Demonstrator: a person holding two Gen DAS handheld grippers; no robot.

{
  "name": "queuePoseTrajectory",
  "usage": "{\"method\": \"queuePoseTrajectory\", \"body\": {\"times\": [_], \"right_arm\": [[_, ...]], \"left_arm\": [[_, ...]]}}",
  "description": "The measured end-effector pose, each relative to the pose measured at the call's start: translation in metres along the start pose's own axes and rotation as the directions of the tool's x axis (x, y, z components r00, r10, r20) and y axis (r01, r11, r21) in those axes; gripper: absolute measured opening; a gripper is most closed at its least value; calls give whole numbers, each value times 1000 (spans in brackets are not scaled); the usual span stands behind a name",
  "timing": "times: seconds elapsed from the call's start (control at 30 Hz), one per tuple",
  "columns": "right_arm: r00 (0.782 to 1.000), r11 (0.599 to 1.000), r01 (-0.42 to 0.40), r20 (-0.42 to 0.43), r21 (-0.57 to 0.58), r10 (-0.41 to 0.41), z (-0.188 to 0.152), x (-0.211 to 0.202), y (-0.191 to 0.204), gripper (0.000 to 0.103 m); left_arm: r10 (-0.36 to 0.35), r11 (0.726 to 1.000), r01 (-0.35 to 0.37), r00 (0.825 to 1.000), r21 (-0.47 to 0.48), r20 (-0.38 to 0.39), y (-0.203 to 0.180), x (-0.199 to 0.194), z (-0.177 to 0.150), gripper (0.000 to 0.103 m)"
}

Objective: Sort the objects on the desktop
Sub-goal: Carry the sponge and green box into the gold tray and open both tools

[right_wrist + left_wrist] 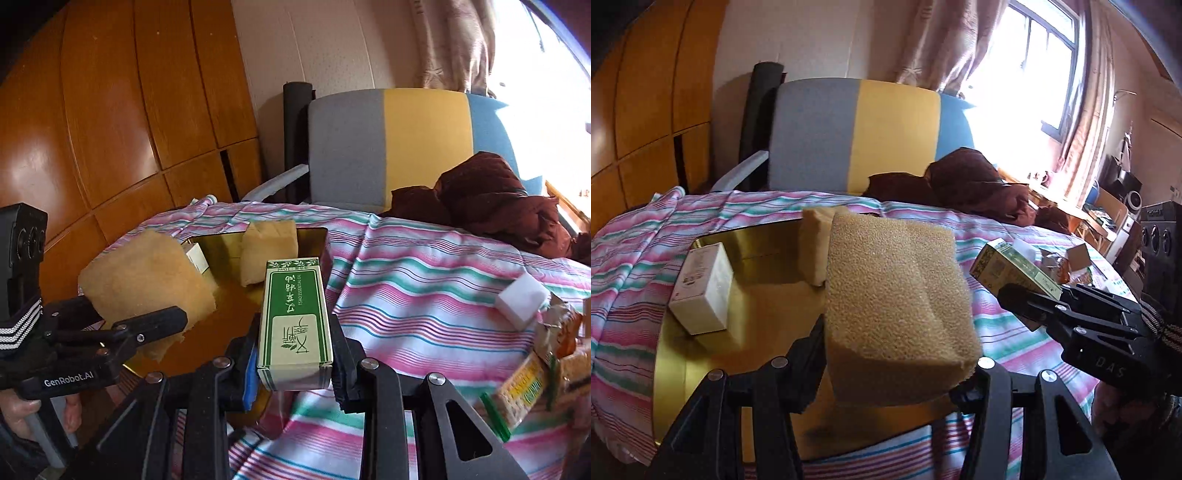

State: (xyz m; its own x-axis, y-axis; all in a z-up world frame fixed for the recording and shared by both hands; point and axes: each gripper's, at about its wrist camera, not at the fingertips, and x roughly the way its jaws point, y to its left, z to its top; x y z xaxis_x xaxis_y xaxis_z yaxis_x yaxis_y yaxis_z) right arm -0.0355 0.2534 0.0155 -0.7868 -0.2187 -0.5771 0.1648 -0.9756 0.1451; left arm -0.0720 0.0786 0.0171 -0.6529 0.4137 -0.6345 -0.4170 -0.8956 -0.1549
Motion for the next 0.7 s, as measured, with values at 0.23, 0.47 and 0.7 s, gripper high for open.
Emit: {"method": "queuePoseTrajectory", "body": {"times": [0.23, 0.47, 0.7], "right_arm": [[994, 999, 21, -110, -25, -24, 25, 55, 11, 32], [976, 999, 42, -211, -27, -47, 38, 91, 12, 31], [959, 996, 62, -272, -65, -77, 45, 118, 17, 32]], "left_arm": [[81, 994, -87, 994, -69, -76, 63, 26, 32, 55], [112, 989, -128, 973, -69, -203, 92, 76, 60, 55], [142, 986, -159, 949, -40, -280, 102, 115, 64, 55]]}}
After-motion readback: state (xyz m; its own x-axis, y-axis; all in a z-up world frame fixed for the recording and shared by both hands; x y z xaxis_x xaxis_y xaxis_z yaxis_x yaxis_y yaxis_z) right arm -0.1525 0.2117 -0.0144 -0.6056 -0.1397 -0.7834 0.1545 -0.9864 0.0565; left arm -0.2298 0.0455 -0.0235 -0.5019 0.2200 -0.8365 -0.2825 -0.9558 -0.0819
